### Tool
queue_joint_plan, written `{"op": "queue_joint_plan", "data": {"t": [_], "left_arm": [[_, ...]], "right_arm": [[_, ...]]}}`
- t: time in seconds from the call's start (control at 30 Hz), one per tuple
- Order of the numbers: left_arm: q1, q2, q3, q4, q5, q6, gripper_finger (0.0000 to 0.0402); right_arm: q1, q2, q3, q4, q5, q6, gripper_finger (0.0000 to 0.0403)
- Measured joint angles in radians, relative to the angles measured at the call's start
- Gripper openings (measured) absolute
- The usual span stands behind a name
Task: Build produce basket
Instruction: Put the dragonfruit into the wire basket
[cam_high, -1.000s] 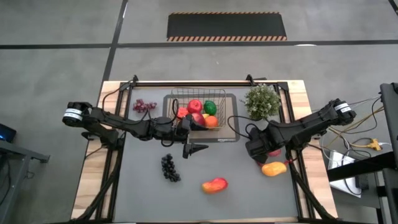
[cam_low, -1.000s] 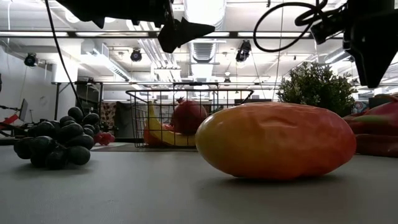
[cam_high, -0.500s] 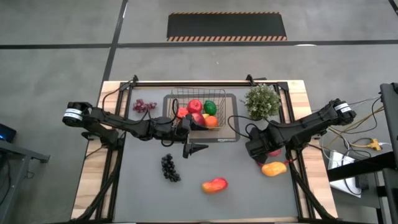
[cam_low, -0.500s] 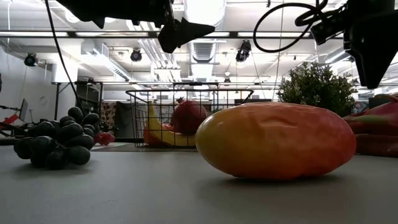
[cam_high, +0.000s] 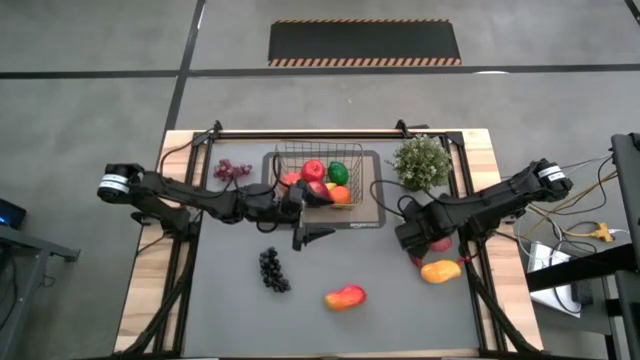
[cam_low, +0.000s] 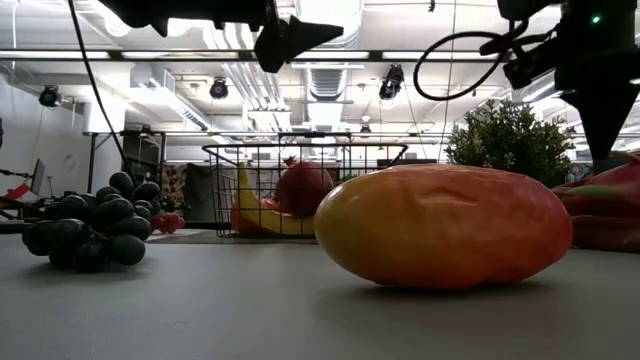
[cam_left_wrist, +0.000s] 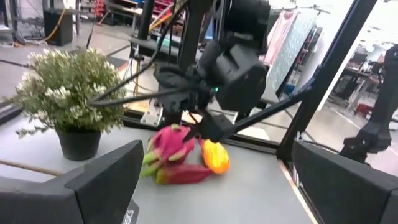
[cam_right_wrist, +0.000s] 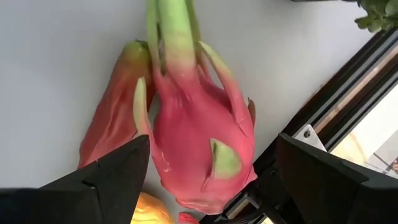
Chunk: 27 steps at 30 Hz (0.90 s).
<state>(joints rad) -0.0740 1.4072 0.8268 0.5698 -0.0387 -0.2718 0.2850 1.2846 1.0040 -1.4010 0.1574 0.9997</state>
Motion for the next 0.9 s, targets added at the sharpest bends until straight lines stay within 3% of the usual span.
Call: {"op": "queue_joint_plan", "data": {"t": [0.4, 0.9], "left_arm": [[0.002, -0.063, -0.014, -0.001, 0.0, 0.024, 0.0393], [0.002, -0.086, -0.014, -0.002, 0.0, 0.05, 0.0393]], "right_arm": [[-0.038, 0.031, -0.008, 0.017, 0.027, 0.011, 0.0329], [-0.037, 0.296, -0.008, 0.08, 0.082, -0.108, 0.0316]]}}
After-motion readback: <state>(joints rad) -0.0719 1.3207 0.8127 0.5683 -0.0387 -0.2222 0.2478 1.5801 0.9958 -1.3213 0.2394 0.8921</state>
